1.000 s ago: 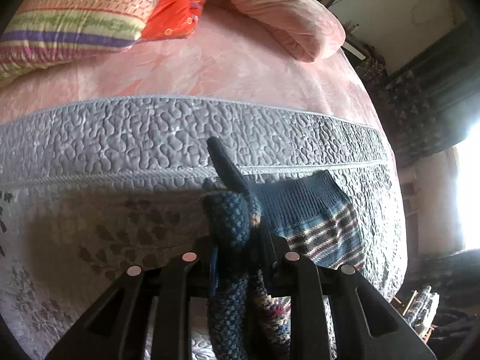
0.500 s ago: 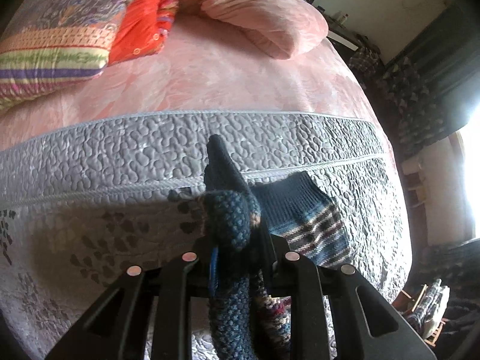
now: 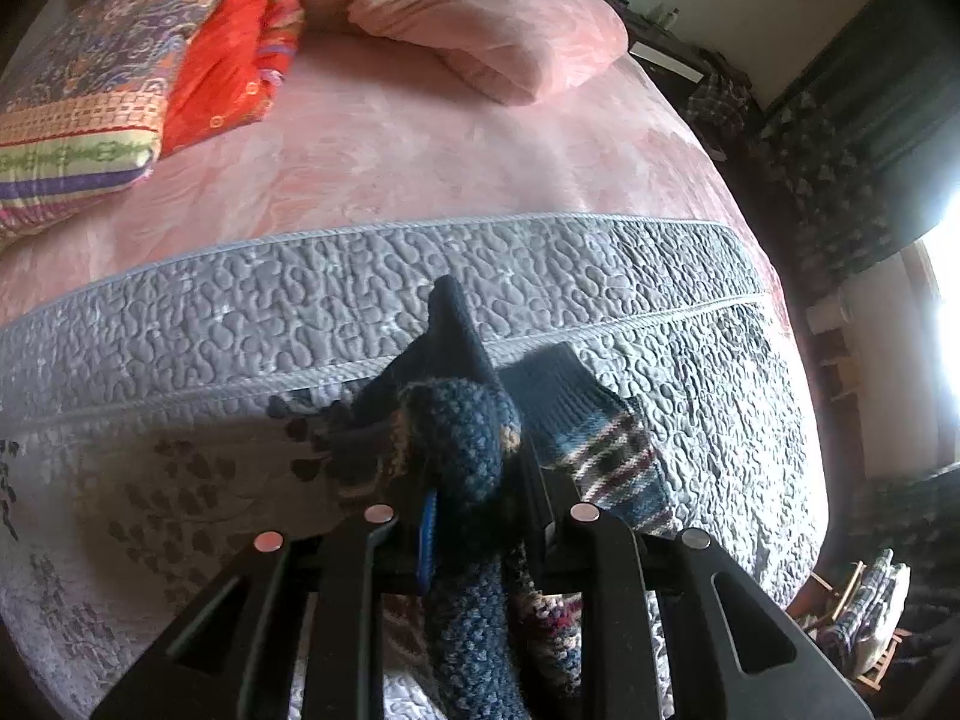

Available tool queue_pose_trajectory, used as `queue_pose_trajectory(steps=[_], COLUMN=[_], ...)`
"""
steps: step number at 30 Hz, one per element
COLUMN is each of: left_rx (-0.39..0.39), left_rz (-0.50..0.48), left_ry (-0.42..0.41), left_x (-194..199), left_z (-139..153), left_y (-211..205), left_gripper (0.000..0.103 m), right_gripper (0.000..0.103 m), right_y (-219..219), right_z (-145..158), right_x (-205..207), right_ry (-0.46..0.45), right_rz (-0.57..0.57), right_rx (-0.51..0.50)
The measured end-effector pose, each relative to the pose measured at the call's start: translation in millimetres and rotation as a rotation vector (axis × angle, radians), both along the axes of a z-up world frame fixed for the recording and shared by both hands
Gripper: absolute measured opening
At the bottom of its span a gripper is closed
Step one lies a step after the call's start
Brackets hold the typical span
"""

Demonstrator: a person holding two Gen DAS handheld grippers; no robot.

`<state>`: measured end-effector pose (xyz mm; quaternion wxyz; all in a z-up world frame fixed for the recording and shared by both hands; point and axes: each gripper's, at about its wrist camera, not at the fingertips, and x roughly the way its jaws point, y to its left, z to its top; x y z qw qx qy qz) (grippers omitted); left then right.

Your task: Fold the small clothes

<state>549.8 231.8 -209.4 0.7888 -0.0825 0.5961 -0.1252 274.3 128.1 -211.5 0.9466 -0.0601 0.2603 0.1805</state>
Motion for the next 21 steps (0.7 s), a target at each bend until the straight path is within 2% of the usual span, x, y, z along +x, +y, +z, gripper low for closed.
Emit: queue_pose_trajectory(steps=[21], left_rx=[0.045], left_rz=[-0.019], left_ry=[0.034], left_x=[17], left_z=[-45], left_y=[-89], left_gripper=[0.022], right_gripper=[0.011], right_y=[-77], right_z=[-38], right_x=[15], right_ry=[0.079], right_rz=[-0.100], right_rx=[0.054])
